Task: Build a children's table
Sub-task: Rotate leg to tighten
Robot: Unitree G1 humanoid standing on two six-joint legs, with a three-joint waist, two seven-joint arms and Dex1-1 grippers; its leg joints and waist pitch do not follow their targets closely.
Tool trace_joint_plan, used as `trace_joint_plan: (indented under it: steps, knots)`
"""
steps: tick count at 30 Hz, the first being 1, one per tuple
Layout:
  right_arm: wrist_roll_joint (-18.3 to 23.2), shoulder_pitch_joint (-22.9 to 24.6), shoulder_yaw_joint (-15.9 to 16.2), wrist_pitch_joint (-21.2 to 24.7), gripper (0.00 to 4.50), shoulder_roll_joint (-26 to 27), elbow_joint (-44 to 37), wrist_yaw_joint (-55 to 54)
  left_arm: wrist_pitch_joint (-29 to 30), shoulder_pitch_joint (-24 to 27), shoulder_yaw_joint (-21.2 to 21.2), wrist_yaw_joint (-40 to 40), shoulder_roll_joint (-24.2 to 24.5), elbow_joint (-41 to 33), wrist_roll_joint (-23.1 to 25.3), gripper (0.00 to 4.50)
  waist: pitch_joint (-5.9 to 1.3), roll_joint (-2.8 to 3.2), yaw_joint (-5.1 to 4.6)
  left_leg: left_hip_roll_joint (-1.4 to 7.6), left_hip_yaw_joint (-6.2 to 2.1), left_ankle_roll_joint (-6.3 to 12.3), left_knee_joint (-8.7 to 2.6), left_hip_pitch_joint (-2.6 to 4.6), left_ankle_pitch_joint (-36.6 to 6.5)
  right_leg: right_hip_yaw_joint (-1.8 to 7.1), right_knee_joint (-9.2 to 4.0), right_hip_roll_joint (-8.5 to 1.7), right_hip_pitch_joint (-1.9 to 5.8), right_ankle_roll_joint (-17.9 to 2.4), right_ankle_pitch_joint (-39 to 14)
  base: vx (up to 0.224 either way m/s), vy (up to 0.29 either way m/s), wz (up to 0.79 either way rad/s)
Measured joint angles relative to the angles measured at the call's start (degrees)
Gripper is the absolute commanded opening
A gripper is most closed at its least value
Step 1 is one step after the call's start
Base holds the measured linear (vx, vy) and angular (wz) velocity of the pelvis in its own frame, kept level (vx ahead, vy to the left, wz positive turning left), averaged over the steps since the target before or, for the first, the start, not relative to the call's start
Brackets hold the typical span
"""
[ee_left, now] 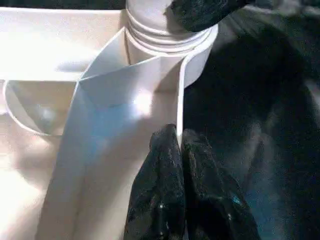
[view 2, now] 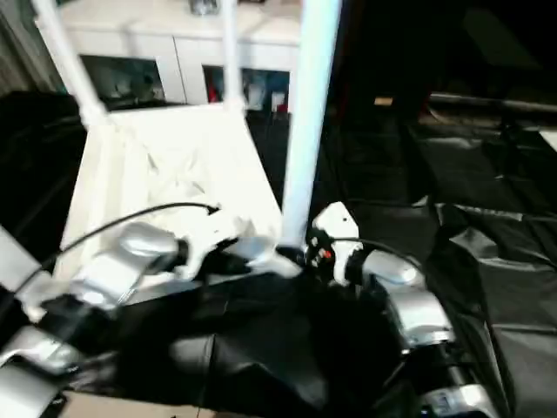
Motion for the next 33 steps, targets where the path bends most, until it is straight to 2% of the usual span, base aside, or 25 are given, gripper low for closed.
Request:
trace_joint_plan:
  steps: [2, 4, 7, 11, 14, 16, 17, 19, 20, 22, 25, 26, 29, 31, 33]
  knots:
    - [-1.00, -0.44, -1.05, 0.34, 2.02, 2.42, 0.99, -5.56, 0.26, -1.06, 0.66, 3.75, -2.40, 2.34, 0.51, 0.00, -0.07, 0.03, -0.03, -0.01, -0.01, 0.00, 0.06, 0.00, 0.00, 0.02, 0.00, 0.00, 0.00, 0.00, 0.00, 0.000, 0.000, 0.00]
    - [-3.42, -2.73, -2.95, 1.96, 2.02, 7.06, 3.64, -15.87, 0.17, -3.31, 1.77, 10.49, -6.77, 7.04, 1.44, 0.00, -0.22, 0.23, -0.18, -0.03, -0.05, 0.00, 0.23, -0.02, 0.00, 0.02, -0.01, -0.01, -0.06, 0.00, 0.00, 0.000, 0.000, 0.00]
    - [-4.98, -5.15, -4.32, 2.78, 2.02, 10.69, 6.51, -25.84, -1.55, -5.51, 2.68, 16.71, -10.43, 12.47, 1.71, 0.00, -0.33, 0.38, -0.17, -0.15, -0.13, 0.00, 0.20, -0.05, 0.00, 0.01, -0.22, -0.06, -0.05, 0.05, -0.03, 0.000, 0.000, 0.00]
    - [-5.53, -6.90, -4.75, 2.60, 2.02, 12.46, 8.72, -32.25, -4.21, -7.06, 3.18, 20.04, -12.58, 16.72, 1.74, 0.00, -0.52, 0.67, -0.10, -0.21, -0.15, 0.01, 0.05, -0.16, 0.00, 0.02, -0.61, -0.06, 0.01, 0.05, -0.03, 0.000, 0.000, 0.00]
    - [-5.19, -7.59, -6.32, 1.40, 2.02, 13.75, 10.25, -32.37, -4.95, -7.41, 3.09, 20.03, -12.48, 17.35, 1.98, 0.00, -0.63, 0.54, -0.16, -0.22, -0.15, 0.01, -0.01, -0.17, 0.00, 0.04, -0.63, -0.06, 0.01, 0.04, -0.01, 0.000, 0.000, 0.00]
    - [-5.16, -7.45, -6.95, 0.45, 2.02, 13.74, 10.38, -31.38, -5.34, -7.41, 2.97, 19.95, -12.44, 17.44, 2.00, 0.00, -0.65, 0.46, -0.13, -0.22, -0.14, 0.01, -0.08, -0.18, 0.00, 0.04, -0.64, -0.06, 0.00, 0.01, 0.03, 0.000, 0.000, 0.00]
    - [-5.10, -7.20, -7.22, -0.14, 2.57, 13.70, 10.29, -30.78, -5.36, -7.42, 2.95, 19.57, -12.32, 17.33, 2.00, 0.00, -0.65, 0.46, -0.12, -0.22, -0.14, 0.01, -0.14, -0.18, 0.00, 0.04, -0.64, -0.06, 0.00, -0.02, 0.04, 0.000, 0.000, 0.00]
    - [-4.57, -6.18, -7.27, -1.64, 2.69, 12.91, 9.63, -28.66, -5.52, -7.42, 2.94, 18.15, -11.93, 17.02, 1.99, 0.00, -0.63, 0.41, -0.02, -0.22, -0.14, 0.01, -0.27, -0.19, 0.00, 0.01, -0.64, -0.06, -0.04, -0.10, 0.11, 0.000, 0.000, 0.00]
    - [-4.16, -5.30, -6.98, -2.21, 2.69, 12.26, 8.43, -26.17, -5.78, -7.43, 2.98, 17.75, -11.32, 16.89, 1.99, 0.00, -0.59, 0.36, -0.05, -0.21, -0.14, 0.01, -0.37, -0.19, 0.00, 0.00, -0.63, -0.04, -0.06, -0.18, 0.20, 0.000, 0.000, 0.00]
    - [-2.94, -3.59, -5.81, -2.45, 3.05, 10.62, 6.31, -21.43, -6.21, -7.43, 3.01, 16.24, -9.75, 16.36, 1.99, 0.00, -0.46, 0.21, -0.36, -0.15, -0.11, 0.01, -0.52, -0.36, -0.01, -0.05, -0.63, -0.01, -0.13, -0.03, 0.30, 0.000, 0.000, 0.00]
    - [-1.23, -2.52, -4.45, -1.98, 3.19, 7.83, 4.48, -15.97, -6.59, -7.15, 2.71, 14.14, -8.28, 14.96, 2.02, 0.00, -0.38, 0.19, -0.47, -0.04, -0.12, 0.00, -0.69, -0.52, 0.00, -0.15, -0.63, 0.06, -0.38, -0.09, 0.40, 0.000, 0.000, 0.00]
    - [-0.52, -2.24, -4.22, -1.41, 3.31, 6.52, 3.48, -13.86, -6.58, -6.67, 2.56, 13.23, -7.64, 13.91, 1.99, 0.00, -0.36, 0.23, -0.44, -0.01, -0.11, 0.00, -0.75, -0.54, 0.00, -0.16, -0.63, 0.09, -0.43, -0.08, 0.40, 0.000, 0.000, 0.00]
    - [0.48, -0.35, -1.80, -0.48, 3.31, -2.06, -0.86, -1.45, -6.21, -3.88, 1.63, 6.86, -3.94, 7.99, 1.09, 0.00, -0.29, 0.34, 0.03, 0.08, -0.11, 0.29, -0.82, -0.87, 0.17, -0.25, -0.64, 0.14, -0.66, -0.04, 0.31, 0.000, 0.000, 0.00]
    - [0.98, 0.22, -1.40, -0.53, 3.31, -4.86, -1.99, 3.98, -5.58, -2.94, 1.30, 3.10, -1.93, 5.40, 0.26, 0.00, -0.29, 0.34, 0.27, 0.09, -0.12, 0.32, -0.73, -1.08, 0.18, -0.25, -0.52, 0.14, -1.15, -0.06, 0.31, 0.000, 0.000, 0.00]
    - [1.71, 0.73, -0.73, -0.56, 3.31, -6.47, -3.34, 8.00, -4.19, -2.60, 0.80, 0.15, -0.07, 3.38, -0.09, 0.00, -0.28, 0.35, 0.34, 0.09, -0.11, 0.32, -0.62, -1.21, 0.18, -0.23, -0.42, 0.13, -1.28, -0.07, 0.31, 0.000, 0.000, 0.00]
